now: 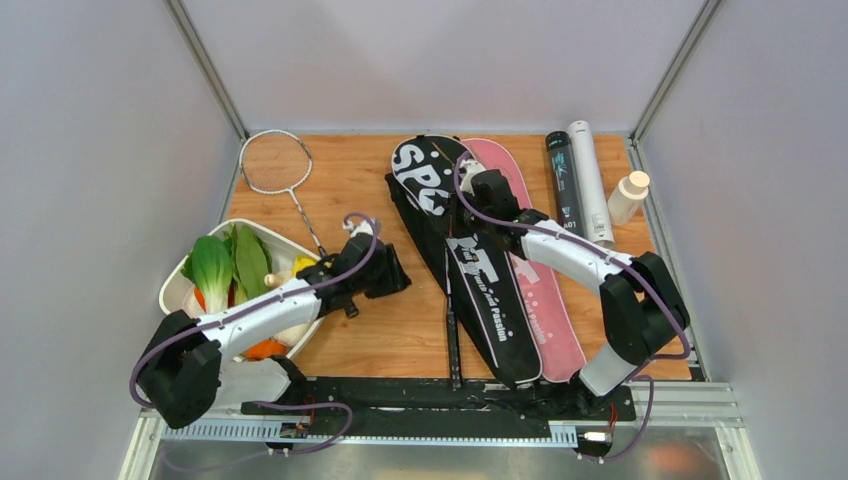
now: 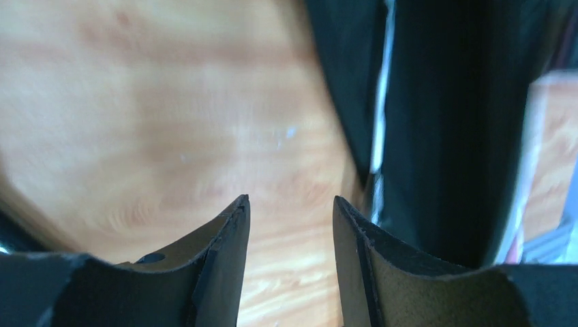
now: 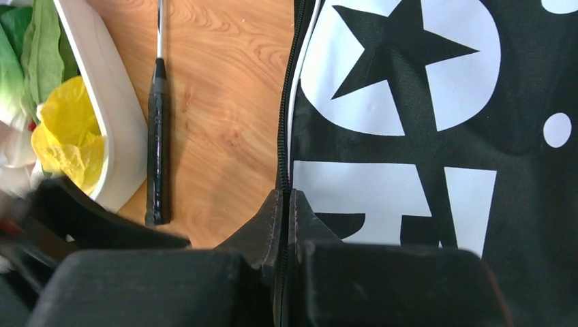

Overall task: Pack up the badminton gear
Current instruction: Place the racket in the racket bag.

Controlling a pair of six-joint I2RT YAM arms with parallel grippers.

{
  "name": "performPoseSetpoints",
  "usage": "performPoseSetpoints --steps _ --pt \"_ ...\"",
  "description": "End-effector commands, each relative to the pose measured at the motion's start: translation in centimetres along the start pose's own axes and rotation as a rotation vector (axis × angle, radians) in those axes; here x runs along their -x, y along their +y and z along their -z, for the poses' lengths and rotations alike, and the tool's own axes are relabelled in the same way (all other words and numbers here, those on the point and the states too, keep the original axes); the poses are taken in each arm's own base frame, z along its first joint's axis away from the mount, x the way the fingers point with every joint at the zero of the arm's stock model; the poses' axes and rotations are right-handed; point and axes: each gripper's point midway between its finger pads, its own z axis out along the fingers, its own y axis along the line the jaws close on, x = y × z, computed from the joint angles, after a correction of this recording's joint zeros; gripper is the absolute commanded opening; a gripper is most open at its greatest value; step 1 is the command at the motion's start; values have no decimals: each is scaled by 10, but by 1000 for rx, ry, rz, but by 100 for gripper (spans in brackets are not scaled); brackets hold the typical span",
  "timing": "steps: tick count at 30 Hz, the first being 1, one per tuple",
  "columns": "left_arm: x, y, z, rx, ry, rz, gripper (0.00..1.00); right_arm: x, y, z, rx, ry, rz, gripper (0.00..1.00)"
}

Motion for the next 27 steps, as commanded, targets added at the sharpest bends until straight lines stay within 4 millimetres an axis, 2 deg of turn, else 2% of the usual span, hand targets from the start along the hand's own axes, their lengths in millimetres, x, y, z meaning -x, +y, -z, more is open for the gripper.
performPoseSetpoints --steps 1,2,5,6,7,15,19,21,23,27 --pt "-68 -25 12 -220 176 -77 55 46 4 -2 -33 -120 -73 0" --pt "-86 -27 16 -228 209 -96 56 50 6 -3 -35 -129 -88 0" --pt "-116 -34 23 -264 253 -84 57 61 6 -6 -47 -154 -131 0" --pt "-126 -26 23 -256 264 -79 57 63 7 -7 -49 -161 -142 0" --pt "-128 -37 25 -304 254 -59 56 66 8 -8 -47 -167 -152 0" --pt "-156 -45 19 -360 298 -48 55 66 5 -7 -55 -202 -202 0" --pt "-173 -68 13 -433 354 -26 52 61 1 -7 -64 -198 -216 0" --pt "-176 -83 11 -456 363 -35 52 60 2 -7 -56 -198 -220 0" --pt "-176 -89 11 -448 358 -58 52 63 5 -7 -43 -212 -219 0" --pt "-176 -91 5 -409 350 -87 52 63 7 -4 -30 -219 -230 0"
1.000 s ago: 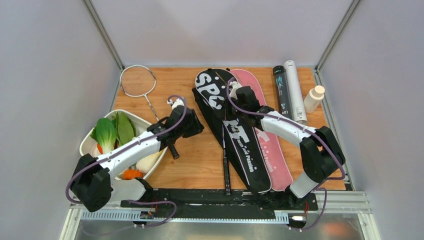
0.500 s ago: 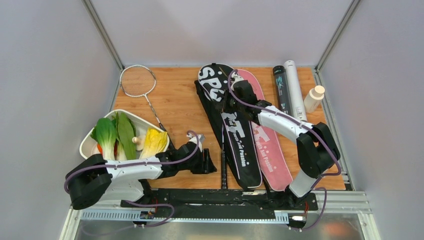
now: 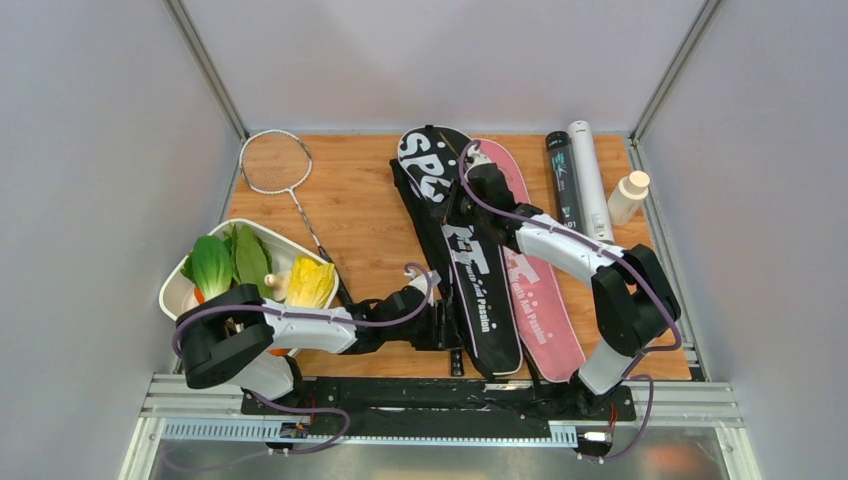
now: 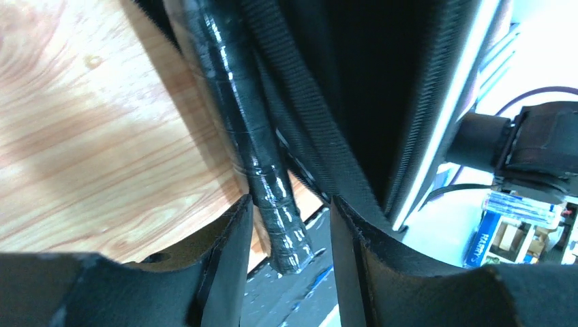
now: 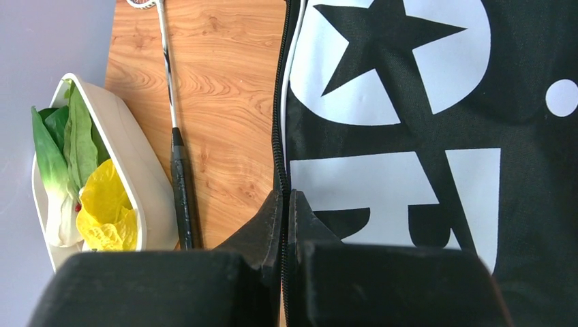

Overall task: Pack up the badminton gear
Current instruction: Place the racket in the racket bag.

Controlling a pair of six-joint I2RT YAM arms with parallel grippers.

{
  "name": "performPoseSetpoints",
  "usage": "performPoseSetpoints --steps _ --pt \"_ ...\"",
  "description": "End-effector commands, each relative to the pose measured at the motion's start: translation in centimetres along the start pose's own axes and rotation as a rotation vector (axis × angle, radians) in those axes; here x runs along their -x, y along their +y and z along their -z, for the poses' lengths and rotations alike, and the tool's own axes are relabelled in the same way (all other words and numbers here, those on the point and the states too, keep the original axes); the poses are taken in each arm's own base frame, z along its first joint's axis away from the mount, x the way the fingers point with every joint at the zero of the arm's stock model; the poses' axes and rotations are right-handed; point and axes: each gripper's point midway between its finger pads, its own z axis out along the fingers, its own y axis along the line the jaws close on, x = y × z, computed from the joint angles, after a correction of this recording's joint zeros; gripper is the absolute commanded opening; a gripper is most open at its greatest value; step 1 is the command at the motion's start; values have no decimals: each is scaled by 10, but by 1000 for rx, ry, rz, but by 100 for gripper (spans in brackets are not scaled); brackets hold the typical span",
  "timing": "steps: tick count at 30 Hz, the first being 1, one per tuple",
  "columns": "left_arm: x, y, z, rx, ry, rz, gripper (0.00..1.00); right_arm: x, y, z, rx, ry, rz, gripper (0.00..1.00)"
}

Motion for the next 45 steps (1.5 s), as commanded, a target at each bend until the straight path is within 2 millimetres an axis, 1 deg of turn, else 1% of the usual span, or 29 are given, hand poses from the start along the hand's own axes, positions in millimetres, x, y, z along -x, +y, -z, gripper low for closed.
performPoseSetpoints --steps 1,4,6,8,10,13,14,16,17,18,19,20,21,22,24,25,26,28,29,30,31,32,33,34,35,36,40,43,45 --pt "16 -29 -6 -51 -42 -23 52 28 19 10 66 -110 -30 0" --pt "20 -36 -12 -64 -50 -17 48 22 17 12 72 -105 -49 0" --pt "23 -43 -13 -84 -60 -13 41 19 15 14 75 -106 -62 0" --pt "28 -51 -12 -110 -74 -10 38 15 12 15 73 -103 -61 0" --pt "30 -52 -9 -110 -83 -11 37 9 9 15 74 -86 -38 0" --pt "35 -34 -3 -10 -114 -22 38 -11 -6 9 34 -14 40 8" --pt "35 -25 3 43 -116 -23 41 -17 -16 7 3 3 66 9" --pt "46 -12 15 123 -177 -31 45 -29 -32 6 -46 39 117 9" --pt "59 -8 26 159 -243 -40 47 -33 -39 5 -68 54 140 9" --pt "62 3 34 220 -250 -58 49 -37 -44 4 -84 70 163 10" --pt "79 5 47 243 -315 -55 50 -40 -47 3 -86 87 184 10" --pt "85 12 55 282 -322 -75 51 -44 -46 2 -72 106 206 12" --pt "104 14 67 291 -376 -56 51 -47 -46 1 -56 123 228 12" --pt "118 26 76 329 -404 -46 51 -48 -46 0 -52 131 241 12" --pt "143 38 95 363 -467 2 51 -47 -47 -1 -65 136 262 5" --pt "152 37 102 362 -489 17 52 -45 -48 0 -78 129 255 3" --pt "163 43 108 374 -516 39 52 -43 -48 1 -90 120 236 1" --pt "171 39 111 333 -512 23 52 -42 -44 2 -92 109 173 0" --pt "167 32 106 291 -475 12 50 -41 -41 2 -83 103 139 0" --pt "157 26 100 246 -416 -8 49 -40 -38 1 -76 92 102 0" --pt "149 28 92 220 -385 -9 46 -37 -34 -1 -67 75 67 0" --pt "135 21 84 165 -328 5 46 -33 -29 -2 -53 57 28 0" --pt "123 26 76 134 -309 12 43 -29 -25 -4 -40 42 -5 0" --pt "109 22 70 97 -276 29 42 -27 -22 -6 -37 37 -39 0" --pt "98 25 65 72 -271 32 40 -18 -14 -8 -13 6 -67 0" --pt "84 21 60 54 -248 39 39 -13 -9 -11 -1 -8 -92 0" --pt "38 32 42 60 -154 58 35 -3 -1 -14 23 -44 -168 0" --pt "20 14 32 -40 -119 65 39 -2 -4 -13 14 -66 -188 0" --pt "15 -2 28 -88 -112 40 43 -3 -8 -11 3 -80 -195 0"
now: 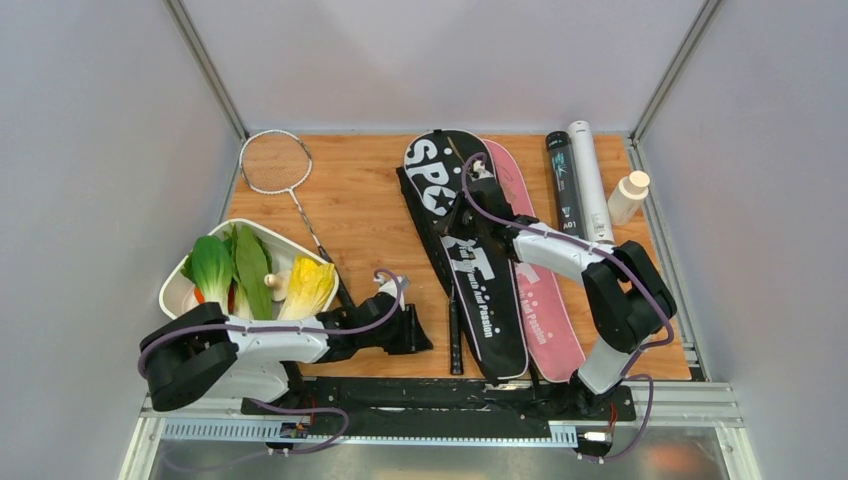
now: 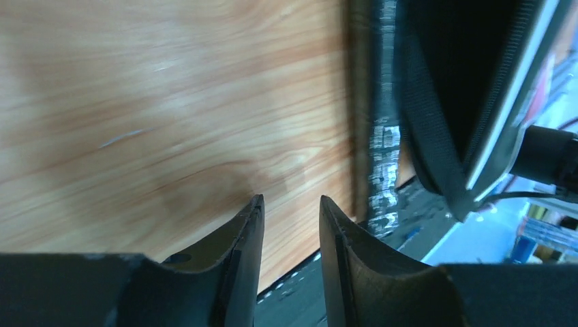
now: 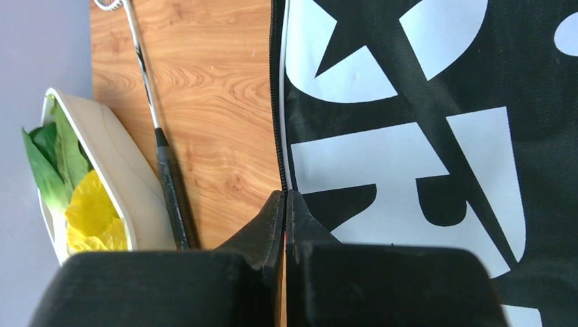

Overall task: Pack up the badminton gear
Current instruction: Place the racket in the racket bag.

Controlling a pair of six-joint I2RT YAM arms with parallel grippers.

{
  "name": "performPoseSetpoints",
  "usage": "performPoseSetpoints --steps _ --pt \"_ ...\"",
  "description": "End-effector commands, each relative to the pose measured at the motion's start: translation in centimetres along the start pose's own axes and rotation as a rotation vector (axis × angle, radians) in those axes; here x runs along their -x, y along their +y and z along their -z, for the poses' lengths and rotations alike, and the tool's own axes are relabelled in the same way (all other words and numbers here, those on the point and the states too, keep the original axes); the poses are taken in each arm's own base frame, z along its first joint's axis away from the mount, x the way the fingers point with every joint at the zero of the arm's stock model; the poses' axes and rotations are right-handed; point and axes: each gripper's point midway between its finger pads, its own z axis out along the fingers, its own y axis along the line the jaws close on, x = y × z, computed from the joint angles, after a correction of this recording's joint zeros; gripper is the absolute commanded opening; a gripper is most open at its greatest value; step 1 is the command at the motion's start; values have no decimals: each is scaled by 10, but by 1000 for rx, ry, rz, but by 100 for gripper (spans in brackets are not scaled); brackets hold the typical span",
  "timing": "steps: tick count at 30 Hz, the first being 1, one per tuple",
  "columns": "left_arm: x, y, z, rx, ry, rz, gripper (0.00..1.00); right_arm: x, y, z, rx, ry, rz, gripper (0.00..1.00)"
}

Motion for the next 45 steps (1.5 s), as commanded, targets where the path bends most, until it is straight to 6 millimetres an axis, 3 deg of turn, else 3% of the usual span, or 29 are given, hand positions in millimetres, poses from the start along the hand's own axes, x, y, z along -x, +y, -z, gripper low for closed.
performPoseSetpoints --steps 1,5,13,16,19,20,22,24,26,29,31,35,37,42,45 --pt "8 -71 -4 -235 -40 10 44 29 20 2 63 -125 -71 0" --pt "3 -91 -12 -263 -25 -4 49 26 18 4 68 -125 -80 0" --pt "-17 -100 -41 -245 58 23 52 18 14 3 77 -116 -106 0" --pt "-21 -88 -55 -112 104 -4 53 14 12 3 82 -110 -113 0" --pt "-22 -74 -58 6 97 -31 52 14 13 4 89 -108 -102 0" --pt "-19 -66 -57 53 79 -32 50 14 12 5 86 -110 -99 0" --pt "-17 -59 -56 89 59 -23 30 13 11 7 84 -110 -90 7" --pt "-14 -54 -54 113 42 -13 13 9 12 9 89 -85 -60 21" --pt "-10 -49 -51 142 22 -5 3 5 12 12 69 -48 -16 39" --pt "-1 -53 -47 138 -20 5 0 2 5 29 13 -10 72 64" --pt "7 -61 -43 115 -56 9 0 0 -10 48 -54 -12 132 68" --pt "19 -75 -35 66 -97 28 0 -20 -42 96 -168 -2 200 68" --pt "24 -84 -33 26 -108 48 0 -39 -51 118 -184 1 215 66" --pt "33 -96 -27 -58 -138 116 0 -99 -57 159 -172 28 234 60" --pt "39 -97 -22 -75 -163 125 0 -129 -46 174 -120 24 240 56"
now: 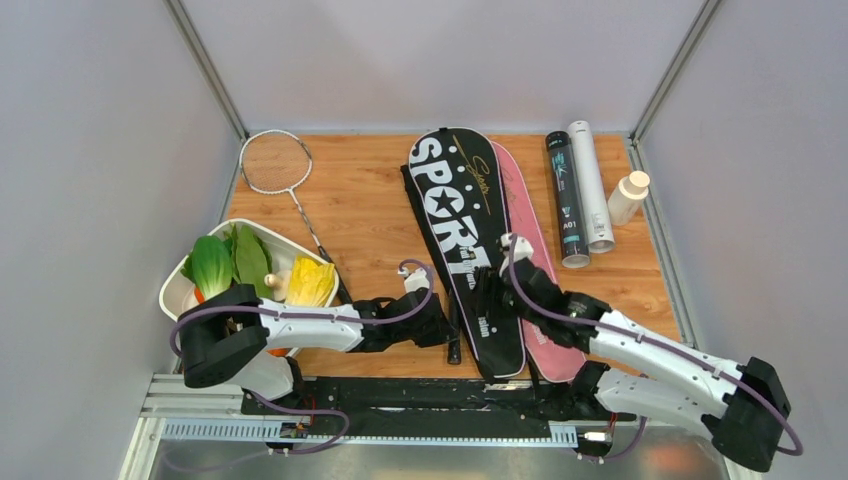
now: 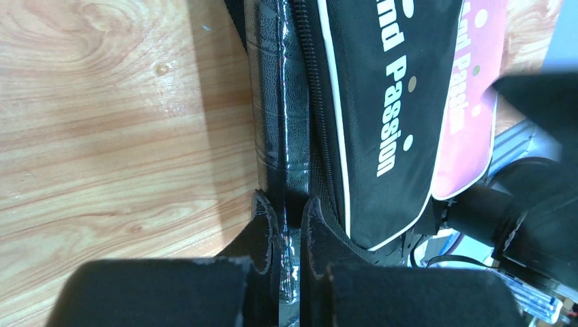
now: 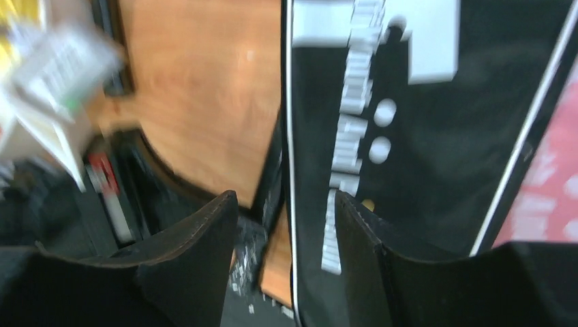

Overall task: Pack up the badminton gear
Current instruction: Place the racket in the racket bag.

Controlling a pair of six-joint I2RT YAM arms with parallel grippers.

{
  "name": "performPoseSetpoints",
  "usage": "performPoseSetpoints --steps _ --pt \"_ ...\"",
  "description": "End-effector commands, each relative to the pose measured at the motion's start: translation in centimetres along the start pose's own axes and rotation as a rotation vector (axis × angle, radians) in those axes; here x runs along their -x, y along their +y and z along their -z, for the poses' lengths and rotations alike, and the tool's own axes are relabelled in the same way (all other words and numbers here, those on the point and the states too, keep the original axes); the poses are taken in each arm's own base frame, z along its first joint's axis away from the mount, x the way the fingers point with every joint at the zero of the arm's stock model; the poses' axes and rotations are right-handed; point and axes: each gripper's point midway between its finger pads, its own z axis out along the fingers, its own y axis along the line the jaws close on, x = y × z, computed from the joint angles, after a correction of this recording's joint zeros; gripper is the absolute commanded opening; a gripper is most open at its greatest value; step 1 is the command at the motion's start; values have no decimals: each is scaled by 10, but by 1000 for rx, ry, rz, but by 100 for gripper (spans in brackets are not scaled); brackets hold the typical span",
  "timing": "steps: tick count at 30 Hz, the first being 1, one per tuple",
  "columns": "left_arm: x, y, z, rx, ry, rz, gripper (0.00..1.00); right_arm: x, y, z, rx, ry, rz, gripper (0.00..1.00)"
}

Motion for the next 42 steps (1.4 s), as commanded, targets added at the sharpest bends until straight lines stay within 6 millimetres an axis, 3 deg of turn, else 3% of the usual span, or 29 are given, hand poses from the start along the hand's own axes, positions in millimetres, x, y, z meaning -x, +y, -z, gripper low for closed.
performPoseSetpoints --steps 1,4,7,16,20,24,34,42 --pt "28 -28 11 -106 -105 47 0 -48 1 19 -27 27 7 56" --pt "29 -27 12 -104 -107 48 0 -74 11 21 1 55 52 56" --pt "29 -27 13 -103 -107 47 0 -96 5 18 -77 96 105 57" --pt "31 -23 13 -93 -119 56 0 -110 -26 7 -335 57 217 51" --pt "31 -23 13 -92 -120 58 0 -113 -30 3 -367 41 227 32" --pt "32 -26 13 -101 -126 62 0 -113 -30 4 -366 28 213 1" --pt "47 -43 15 -142 -168 89 0 -108 3 19 -156 -60 108 0" --pt "63 -67 24 -212 -206 132 0 -120 -10 20 -105 -51 52 0"
